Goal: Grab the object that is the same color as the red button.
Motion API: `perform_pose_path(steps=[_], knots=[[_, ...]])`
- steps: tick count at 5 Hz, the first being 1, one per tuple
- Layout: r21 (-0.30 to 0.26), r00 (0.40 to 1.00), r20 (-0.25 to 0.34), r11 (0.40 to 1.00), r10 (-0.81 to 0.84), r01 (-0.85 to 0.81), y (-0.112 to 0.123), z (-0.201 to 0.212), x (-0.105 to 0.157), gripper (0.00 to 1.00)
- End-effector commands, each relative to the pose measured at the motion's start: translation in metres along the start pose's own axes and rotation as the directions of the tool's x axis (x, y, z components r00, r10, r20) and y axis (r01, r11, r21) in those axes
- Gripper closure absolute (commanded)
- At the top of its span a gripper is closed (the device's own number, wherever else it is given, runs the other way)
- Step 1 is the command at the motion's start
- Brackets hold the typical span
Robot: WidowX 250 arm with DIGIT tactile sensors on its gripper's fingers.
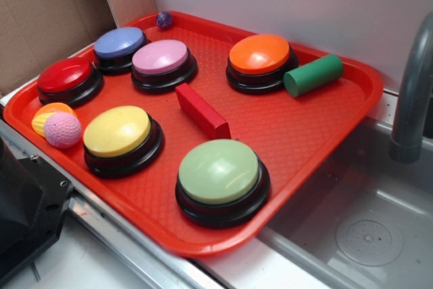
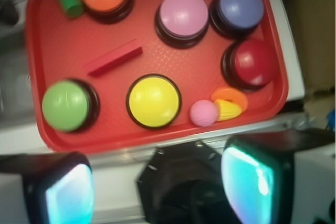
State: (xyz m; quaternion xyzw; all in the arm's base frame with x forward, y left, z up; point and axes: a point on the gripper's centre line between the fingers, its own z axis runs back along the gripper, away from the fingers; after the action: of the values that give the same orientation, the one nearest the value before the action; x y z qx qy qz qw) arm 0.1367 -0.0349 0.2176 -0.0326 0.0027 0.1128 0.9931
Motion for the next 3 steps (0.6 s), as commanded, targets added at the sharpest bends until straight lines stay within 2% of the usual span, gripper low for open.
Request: perform_pose_path(steps=[1, 2, 3], knots=[[-0.031, 0.955, 0.175, 0.971, 0.239, -0.238, -0.045, -0.020, 0.039, 0.00], [-0.027, 0.898, 0.188, 0.916, 0.397, -0.399, -0.050, -0.053, 0.054, 0.00], [-0.008, 0.873, 0.172, 0.887, 0.457, -0.463, -0.048, -0.086, 0.066, 0.00]])
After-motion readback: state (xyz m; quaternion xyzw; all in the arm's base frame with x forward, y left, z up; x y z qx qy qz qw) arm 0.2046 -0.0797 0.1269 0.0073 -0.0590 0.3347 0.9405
